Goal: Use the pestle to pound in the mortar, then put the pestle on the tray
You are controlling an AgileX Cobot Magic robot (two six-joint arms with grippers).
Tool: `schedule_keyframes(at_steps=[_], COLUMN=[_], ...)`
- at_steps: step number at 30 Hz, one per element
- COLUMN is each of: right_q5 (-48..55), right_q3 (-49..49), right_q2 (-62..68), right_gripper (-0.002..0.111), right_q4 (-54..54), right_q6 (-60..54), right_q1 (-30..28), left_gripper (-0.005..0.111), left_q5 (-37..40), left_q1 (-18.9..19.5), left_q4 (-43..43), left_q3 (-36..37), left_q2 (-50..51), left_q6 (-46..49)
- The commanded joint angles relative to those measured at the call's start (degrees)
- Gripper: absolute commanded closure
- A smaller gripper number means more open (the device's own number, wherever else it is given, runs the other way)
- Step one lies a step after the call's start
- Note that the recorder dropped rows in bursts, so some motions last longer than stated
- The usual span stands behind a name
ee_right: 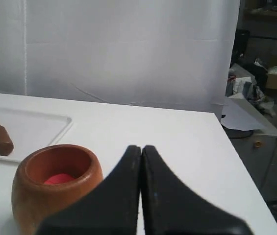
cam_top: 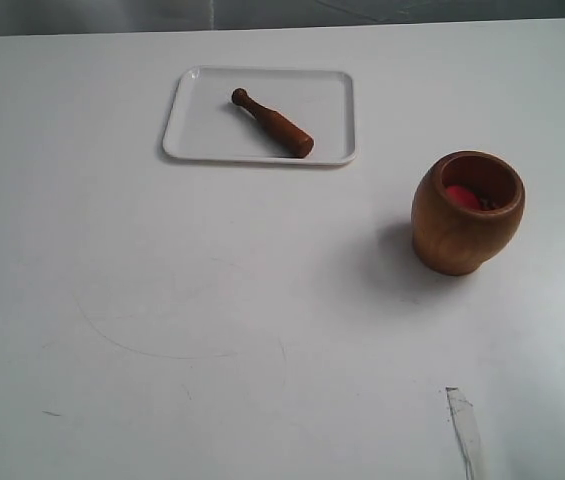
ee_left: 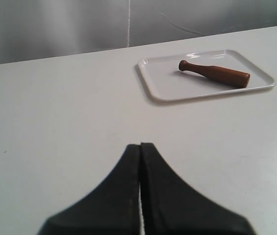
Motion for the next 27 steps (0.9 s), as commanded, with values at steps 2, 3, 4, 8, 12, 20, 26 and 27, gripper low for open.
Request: schedule_keyframes(at_steps=[2, 3, 4, 8, 12, 20, 26, 27], right_q5=[-0.6, -0.6, -0.6, -0.6, -0.6, -0.6, -0.6, -0.6], right_q3=[0.1, 0.1, 0.1, 0.1, 0.1, 0.1, 0.1, 0.1], right_q2=[-0.4, -0.4, -0.4, -0.4, -0.4, -0.4, -0.4, -0.4], right_gripper=[0.108, 0.108, 0.108, 0.108, 0.108, 0.108, 0.108, 0.108], right_q4=[1.0, 1.0, 1.8, 2.7, 2.7, 2.7, 2.7, 2.7], right_q6=[1.6, 2.1, 2.4, 2.4, 2.4, 2.4, 2.4, 2.4], right_q1=[-2.4, -2.2, -2.3, -2.3, -2.3, -2.3, -2.3, -2.3], left_gripper=[0.107, 0.107, 0.107, 0.107, 0.107, 0.107, 0.107, 0.107], left_q5=[-0.2, -0.2, -0.2, -0.2, -0.2, -0.2, -0.2, -0.2], left_q1=[-0.4, -0.4, -0.4, -0.4, -0.4, -0.4, -0.4, -0.4], left_q4=[-0.4, -0.4, -0.4, -0.4, -0.4, -0.4, -0.4, -0.4], left_q3=[0.0, 0.0, 0.0, 0.0, 0.0, 0.0, 0.0, 0.0], left_q2=[-0.1, -0.1, -0.1, -0.1, -0.1, -0.1, -0.1, -0.1], left_q6=[-0.5, -0.5, -0.5, -0.5, -0.5, -0.5, -0.5, -0.5])
